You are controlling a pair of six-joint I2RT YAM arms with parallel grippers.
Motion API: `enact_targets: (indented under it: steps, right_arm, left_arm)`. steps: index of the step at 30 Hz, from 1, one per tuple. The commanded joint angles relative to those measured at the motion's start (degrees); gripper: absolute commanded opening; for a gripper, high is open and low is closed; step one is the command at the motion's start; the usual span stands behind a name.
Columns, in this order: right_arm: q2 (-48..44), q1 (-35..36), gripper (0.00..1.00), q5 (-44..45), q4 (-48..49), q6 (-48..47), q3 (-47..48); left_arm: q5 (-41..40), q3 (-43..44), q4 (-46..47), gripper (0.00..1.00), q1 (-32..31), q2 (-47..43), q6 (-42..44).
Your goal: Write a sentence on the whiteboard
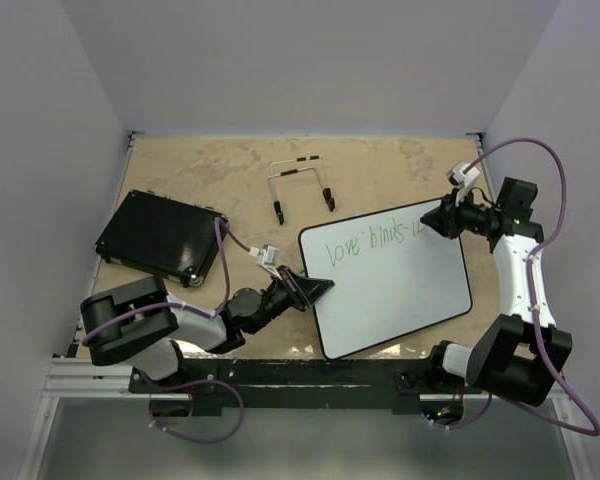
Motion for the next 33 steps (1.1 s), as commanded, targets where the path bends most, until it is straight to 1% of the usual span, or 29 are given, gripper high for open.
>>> enact_targets:
  steps: [1,4,11,17,21,25,33]
  right_arm:
    - [-1.19,0.26,0.0,-0.44,-5.2,-4.39,0.6]
    - [-1.46,0.26,0.0,0.88,-5.38,-4.65,0.16]
    - [-3.48,0.09,0.0,3.78,-3.53,-2.02,1.39]
    - [-5.23,-0.35,0.0,1.24,-5.2,-2.02,3.59]
    - [-6.2,-0.53,0.0,2.02,-0.56,2.11,2.8]
    - [-4.72,-0.7,0.0,2.12,4.28,5.1,2.1]
    - [-2.51,-0.79,0.0,1.94,7.63,7.74,2.1]
  left_arm:
    - [0.51,0.83,5.94,0.0,0.04,0.4,6.07]
    - [0.51,0.74,5.94,0.0,0.04,0.4,6.06]
    - [0.42,0.83,5.85,0.0,0.04,0.49,5.89]
    - [0.42,0.74,5.94,0.0,0.04,0.49,5.71]
    - [0.6,0.74,5.59,0.0,0.04,0.05,5.89]
    - [0.51,0.56,5.41,0.0,0.04,-0.39,6.06]
    - [0.51,0.82,4.8,0.0,0.13,-0.74,6.24]
